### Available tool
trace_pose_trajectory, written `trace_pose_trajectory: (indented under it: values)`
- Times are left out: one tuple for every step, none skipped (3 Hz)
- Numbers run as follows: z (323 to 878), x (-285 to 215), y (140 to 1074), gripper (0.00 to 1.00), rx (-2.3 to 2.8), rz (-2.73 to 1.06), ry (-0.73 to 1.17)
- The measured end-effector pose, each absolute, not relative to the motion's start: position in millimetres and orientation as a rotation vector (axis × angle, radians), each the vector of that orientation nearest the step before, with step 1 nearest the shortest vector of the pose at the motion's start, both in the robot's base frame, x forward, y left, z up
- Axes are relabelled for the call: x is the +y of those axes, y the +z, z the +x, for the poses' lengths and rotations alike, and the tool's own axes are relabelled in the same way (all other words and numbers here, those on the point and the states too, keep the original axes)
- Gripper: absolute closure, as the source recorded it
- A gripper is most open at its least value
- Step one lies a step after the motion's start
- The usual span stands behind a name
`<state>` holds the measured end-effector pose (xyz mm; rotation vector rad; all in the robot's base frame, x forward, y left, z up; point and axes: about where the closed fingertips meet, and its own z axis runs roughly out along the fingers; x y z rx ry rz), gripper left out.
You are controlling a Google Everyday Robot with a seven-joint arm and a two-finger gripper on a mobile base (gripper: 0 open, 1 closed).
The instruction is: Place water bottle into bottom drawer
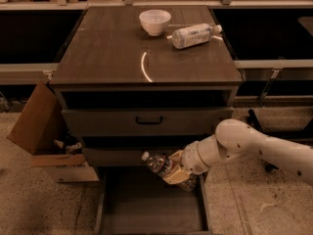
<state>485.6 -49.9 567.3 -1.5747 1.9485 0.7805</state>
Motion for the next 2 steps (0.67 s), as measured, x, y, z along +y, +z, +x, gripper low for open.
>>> trace_pose_trajectory:
  values:
    - [487,-48,558,1.0,1.963,-1.588,0.774]
    - [495,-48,512,1.0,1.986,-1.61,0.76]
